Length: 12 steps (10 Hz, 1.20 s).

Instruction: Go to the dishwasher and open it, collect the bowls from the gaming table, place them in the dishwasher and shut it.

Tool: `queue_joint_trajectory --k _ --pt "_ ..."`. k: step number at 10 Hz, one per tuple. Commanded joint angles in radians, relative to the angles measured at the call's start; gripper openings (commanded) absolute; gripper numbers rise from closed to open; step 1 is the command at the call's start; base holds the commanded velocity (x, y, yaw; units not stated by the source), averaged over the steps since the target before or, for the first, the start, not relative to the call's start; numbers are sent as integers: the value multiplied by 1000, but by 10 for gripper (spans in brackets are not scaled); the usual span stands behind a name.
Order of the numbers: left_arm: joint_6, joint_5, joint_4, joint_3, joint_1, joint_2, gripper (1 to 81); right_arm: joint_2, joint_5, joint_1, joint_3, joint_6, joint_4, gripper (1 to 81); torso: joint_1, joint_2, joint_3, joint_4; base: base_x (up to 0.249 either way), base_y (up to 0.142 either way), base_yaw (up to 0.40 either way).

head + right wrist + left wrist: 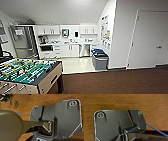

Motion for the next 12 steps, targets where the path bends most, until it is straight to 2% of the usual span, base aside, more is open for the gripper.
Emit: queue_joint_trajectory --k 1,7,9,12 --pt "8 42 -1 18 -74 -16 811 -12 -48 61 -17 -5 10 811 0 0 0 0 116 0 0" --pt "8 42 -1 1 -74 -30 811 0 -29 44 -90 -5 14 811 0 0 0 0 143 0 0" --pt "8 45 -1 -50 -72 -27 811 6 -31 46 -158 -2 21 811 0 0 0 0 167 0 0" --pt "8 47 -4 -126 -68 -21 811 45 -31 44 -317 6 22 811 0 0 0 0 167 0 0"
